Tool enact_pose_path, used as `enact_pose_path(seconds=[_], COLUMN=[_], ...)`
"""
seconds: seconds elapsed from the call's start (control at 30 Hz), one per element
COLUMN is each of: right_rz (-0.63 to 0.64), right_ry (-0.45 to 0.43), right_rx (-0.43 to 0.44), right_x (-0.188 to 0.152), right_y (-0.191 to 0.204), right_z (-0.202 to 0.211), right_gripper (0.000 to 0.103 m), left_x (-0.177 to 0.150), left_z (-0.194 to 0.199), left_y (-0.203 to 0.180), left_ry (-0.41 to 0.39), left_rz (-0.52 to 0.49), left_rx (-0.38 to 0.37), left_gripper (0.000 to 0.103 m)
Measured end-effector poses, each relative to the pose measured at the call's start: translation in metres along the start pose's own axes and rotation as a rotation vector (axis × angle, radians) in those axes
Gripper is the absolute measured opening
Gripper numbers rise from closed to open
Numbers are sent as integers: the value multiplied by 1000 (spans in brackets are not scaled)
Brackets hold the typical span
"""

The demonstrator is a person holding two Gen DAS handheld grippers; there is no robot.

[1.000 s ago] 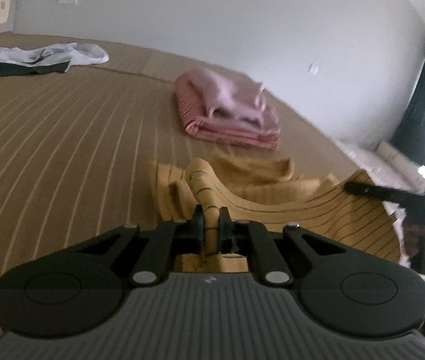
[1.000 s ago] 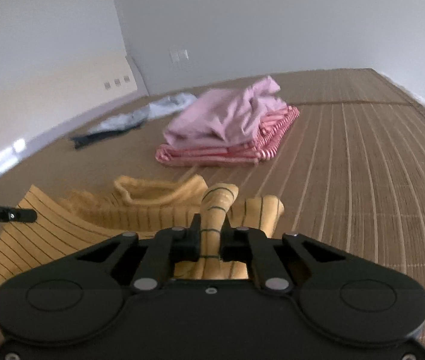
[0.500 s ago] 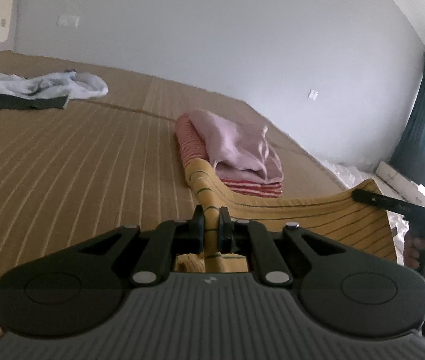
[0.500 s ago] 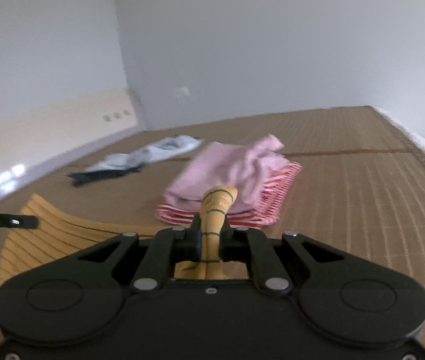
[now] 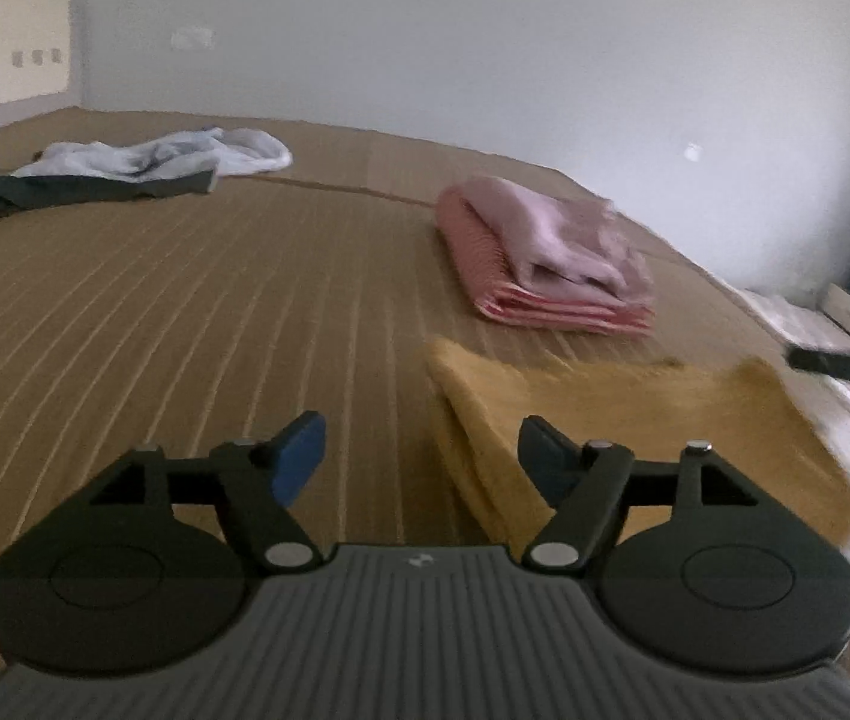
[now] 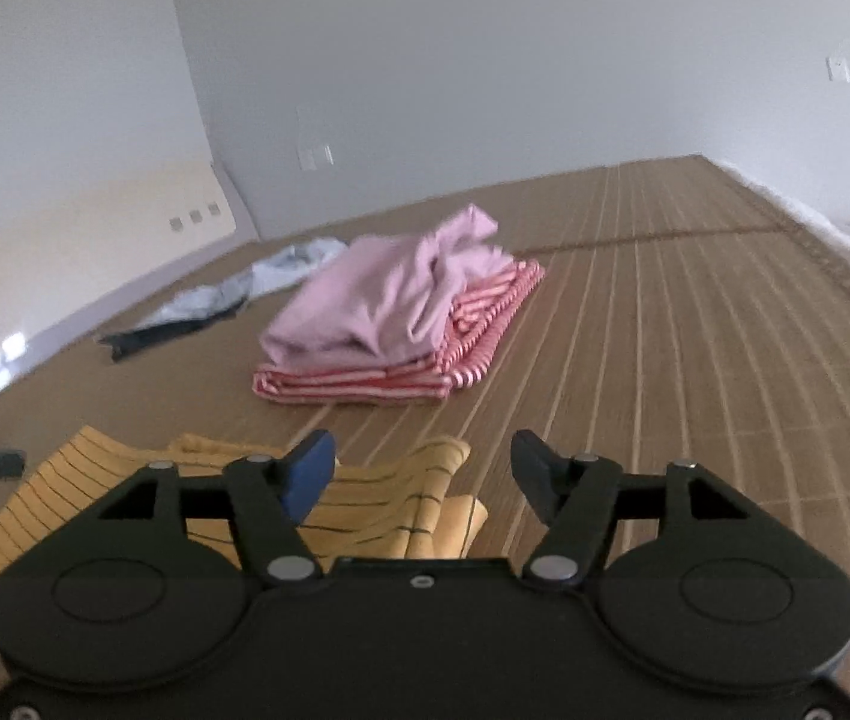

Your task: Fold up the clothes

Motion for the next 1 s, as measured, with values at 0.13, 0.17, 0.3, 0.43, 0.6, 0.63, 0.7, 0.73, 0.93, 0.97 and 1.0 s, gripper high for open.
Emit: enact_pose_path(seconds=[0.13,0.17,0.3,0.43,0.6,0.63,0.7,0.73,0.93,0.97,1.0], right_rz=[6,23,90,109,-10,-35,-61,-74,-70,-52,-34], right_ry=[3,7,24,33,76,85,95,100,127,135,141], right_rx=[53,68,110,76,7,4,-4,-9,26,21,14], right_x=[3,0,-21,-48,-83,-86,-89,-91,-95,-97,-99], right_y=[17,26,62,74,49,45,38,35,45,48,52], right_z=[19,23,46,75,102,104,106,107,98,95,93], right_gripper=[70,70,72,82,82,82,82,82,61,56,46], left_x=[-33,-44,-71,-79,-85,-85,-87,-88,-91,-91,-91], left_z=[48,55,51,43,45,46,45,45,43,43,43], left_y=[-21,-26,-54,-66,-72,-72,-74,-75,-75,-74,-73], left_ry=[54,54,88,91,20,8,19,18,15,18,22], left_rz=[6,-11,-203,-275,-317,-309,-289,-289,-300,-297,-293], left_rx=[-113,-110,-63,-79,-50,-52,-93,-103,-61,-58,-56], left_gripper=[86,86,86,85,85,85,85,85,78,75,73])
Point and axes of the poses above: each gripper's, at about its wrist camera, not at the fingertips, and z roughly against the way its jaws point, y to its left, x to its top, the point moved 6 cm from there along -z, roughly the way its jaws point, and after that the axes turned 3 degrees about -y, right-handed, at the moved point
